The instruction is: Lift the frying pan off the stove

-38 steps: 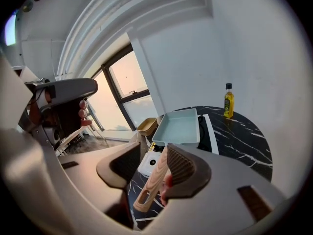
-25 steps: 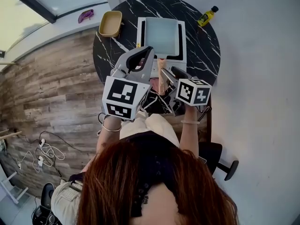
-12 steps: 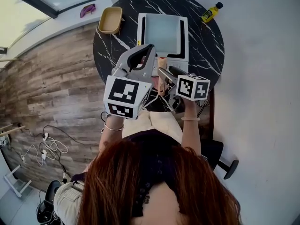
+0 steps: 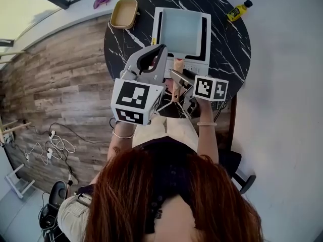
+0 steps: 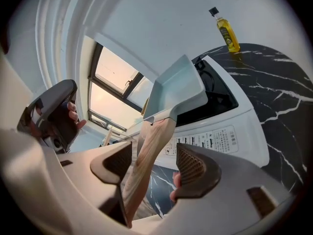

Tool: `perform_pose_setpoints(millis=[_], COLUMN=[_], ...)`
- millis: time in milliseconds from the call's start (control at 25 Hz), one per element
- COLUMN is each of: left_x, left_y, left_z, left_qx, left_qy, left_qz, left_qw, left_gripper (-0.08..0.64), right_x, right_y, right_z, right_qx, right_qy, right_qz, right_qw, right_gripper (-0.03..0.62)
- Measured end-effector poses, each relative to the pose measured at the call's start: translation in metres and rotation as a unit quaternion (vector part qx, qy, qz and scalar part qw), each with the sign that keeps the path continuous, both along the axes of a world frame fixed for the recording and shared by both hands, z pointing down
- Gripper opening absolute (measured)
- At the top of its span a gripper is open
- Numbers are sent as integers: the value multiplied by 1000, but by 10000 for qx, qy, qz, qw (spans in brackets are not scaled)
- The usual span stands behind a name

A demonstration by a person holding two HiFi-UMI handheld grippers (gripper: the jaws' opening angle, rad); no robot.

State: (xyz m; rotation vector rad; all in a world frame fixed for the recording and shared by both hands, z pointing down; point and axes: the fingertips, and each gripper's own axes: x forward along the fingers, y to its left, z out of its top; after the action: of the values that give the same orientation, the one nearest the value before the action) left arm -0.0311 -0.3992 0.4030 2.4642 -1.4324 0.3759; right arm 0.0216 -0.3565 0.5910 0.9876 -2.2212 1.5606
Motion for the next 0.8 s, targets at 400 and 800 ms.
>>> perform_pose_setpoints(millis=[400,800], left_x=[10,-4], left_y=[-3,-14], left_z=[13,14], left_qx=[-177,-197], left_qy=[-184,-214], left_qz=[206,46], left_qw=[9995,9996], left_gripper=[13,13], right_x=[-19,-33], right_y=[-2,-11], right_z=[16,20], right_qx=[-486,-1149], right_qy=[-660,-1762], right_qz=[-35,74], right_qw=[9966,9776], right_gripper=[296,264])
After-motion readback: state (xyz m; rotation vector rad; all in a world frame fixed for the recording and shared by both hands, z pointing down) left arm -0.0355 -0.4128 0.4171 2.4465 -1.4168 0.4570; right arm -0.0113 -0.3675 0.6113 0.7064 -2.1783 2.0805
